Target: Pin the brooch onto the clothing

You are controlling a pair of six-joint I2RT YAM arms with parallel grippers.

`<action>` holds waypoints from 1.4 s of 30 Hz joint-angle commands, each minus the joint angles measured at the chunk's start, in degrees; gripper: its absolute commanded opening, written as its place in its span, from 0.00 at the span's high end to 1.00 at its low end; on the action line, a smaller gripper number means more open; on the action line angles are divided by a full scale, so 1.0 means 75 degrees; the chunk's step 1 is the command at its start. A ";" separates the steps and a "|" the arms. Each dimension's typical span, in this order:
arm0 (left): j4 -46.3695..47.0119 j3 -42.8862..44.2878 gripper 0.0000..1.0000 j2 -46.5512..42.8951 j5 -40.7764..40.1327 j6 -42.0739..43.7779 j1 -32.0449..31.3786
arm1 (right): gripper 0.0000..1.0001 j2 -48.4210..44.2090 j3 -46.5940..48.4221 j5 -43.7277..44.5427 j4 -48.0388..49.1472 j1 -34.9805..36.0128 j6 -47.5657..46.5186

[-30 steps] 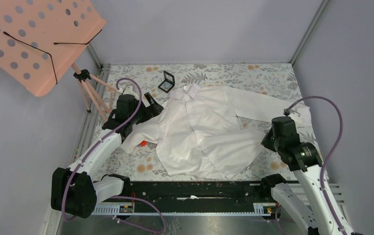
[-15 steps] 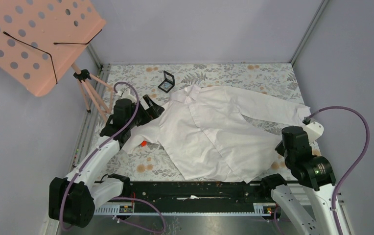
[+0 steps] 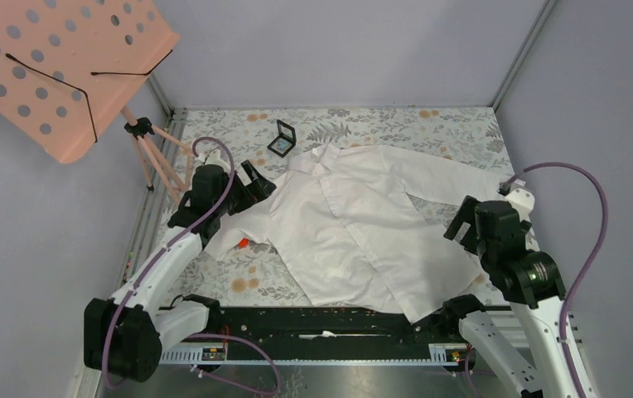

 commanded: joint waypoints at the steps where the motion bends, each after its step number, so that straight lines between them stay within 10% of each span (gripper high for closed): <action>1: 0.0290 0.1016 0.01 0.1082 -0.0179 0.0046 0.0045 | 0.04 0.1128 0.0181 -0.1440 0.1119 -0.0011 -0.0747; 12: 0.0092 0.4931 0.07 0.5380 -0.0553 0.0535 -0.0032 | 0.12 0.3335 -0.0546 -0.4023 0.3561 0.0005 -0.0808; 18: -0.0222 0.6842 0.34 0.7272 -0.0681 0.0476 0.0085 | 0.14 0.3321 -0.0391 -0.3671 0.3611 0.0000 -0.0921; 21: -0.0194 0.7313 0.47 0.7862 -0.0395 0.0234 0.0302 | 0.15 0.3285 -0.0446 -0.3596 0.3685 -0.0005 -0.0821; 42: 0.0375 0.8737 0.56 0.9820 0.0999 0.0069 0.0847 | 0.19 0.3208 -0.0666 -0.4053 0.3714 0.0004 -0.0378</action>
